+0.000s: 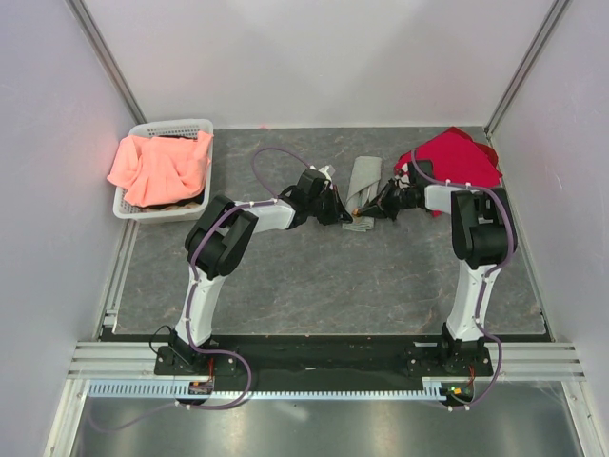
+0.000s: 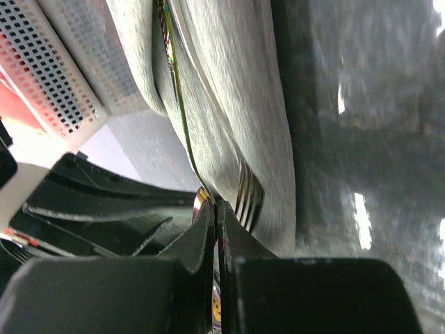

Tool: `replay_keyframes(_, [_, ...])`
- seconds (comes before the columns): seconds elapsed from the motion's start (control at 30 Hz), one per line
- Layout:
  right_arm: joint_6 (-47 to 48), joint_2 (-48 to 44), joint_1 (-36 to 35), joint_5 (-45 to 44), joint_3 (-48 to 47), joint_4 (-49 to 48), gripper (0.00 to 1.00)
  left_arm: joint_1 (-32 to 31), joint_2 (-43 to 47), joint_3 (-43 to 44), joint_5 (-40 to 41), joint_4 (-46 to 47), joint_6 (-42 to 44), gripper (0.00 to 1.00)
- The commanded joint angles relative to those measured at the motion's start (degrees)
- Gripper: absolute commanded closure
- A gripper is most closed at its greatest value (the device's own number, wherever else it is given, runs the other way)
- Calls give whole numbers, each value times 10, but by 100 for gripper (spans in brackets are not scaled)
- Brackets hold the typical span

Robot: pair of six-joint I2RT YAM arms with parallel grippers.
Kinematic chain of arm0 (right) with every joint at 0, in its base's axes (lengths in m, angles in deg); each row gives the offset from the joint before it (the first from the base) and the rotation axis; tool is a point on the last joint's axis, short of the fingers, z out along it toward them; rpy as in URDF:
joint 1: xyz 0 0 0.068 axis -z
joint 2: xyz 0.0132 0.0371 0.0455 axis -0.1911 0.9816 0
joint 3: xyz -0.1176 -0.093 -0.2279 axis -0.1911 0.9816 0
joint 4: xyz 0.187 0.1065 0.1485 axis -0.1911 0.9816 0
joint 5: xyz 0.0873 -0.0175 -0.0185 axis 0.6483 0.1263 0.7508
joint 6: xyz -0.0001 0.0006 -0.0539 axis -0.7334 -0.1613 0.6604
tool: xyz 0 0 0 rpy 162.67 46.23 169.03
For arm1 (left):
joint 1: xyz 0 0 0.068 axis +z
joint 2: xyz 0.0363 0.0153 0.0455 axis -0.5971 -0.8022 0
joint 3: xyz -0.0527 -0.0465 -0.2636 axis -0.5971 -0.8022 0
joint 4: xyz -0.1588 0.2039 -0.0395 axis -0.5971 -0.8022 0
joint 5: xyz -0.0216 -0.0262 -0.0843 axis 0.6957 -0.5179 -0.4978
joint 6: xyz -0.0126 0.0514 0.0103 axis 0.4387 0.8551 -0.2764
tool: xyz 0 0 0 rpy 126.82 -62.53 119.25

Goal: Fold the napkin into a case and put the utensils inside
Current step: Insert the spoon into the folded napkin.

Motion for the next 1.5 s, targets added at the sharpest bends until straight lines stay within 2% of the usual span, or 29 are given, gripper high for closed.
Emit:
replay_keyframes(0.0, [0,22,2,-10,-53,0,100,-1,-11,14,3,-3,23,98])
replay_keyframes(0.33, [16,53,1,-29,-86,18,100,-1,-12,15,-3,-1,26,98])
replay_keyframes(0.5, [19,59,2,-36,-94,20,96,-1,-9,16,-3,0,26,98])
replay_keyframes(0.63, [24,55,1,-45,-97,30,81,-1,-7,16,-6,2,24,98])
replay_keyframes(0.9, [32,11,0,-65,-94,64,66,-1,8,13,-11,9,14,98])
replay_keyframes(0.93, [35,9,-1,-66,-94,68,54,-1,11,12,-12,10,12,98])
replay_keyframes(0.97, [37,2,0,-66,-94,71,5,-1,14,12,-14,10,11,98])
replay_keyframes(1.0, [41,-3,-1,-73,-94,76,2,-1,18,11,-17,9,10,98])
replay_keyframes(1.33, [84,-88,-8,-112,-105,173,2,-1,122,-43,-24,-5,-5,92])
replay_keyframes(1.47, [143,-153,-9,-178,-100,243,2,-6,172,-86,-41,-2,-23,88])
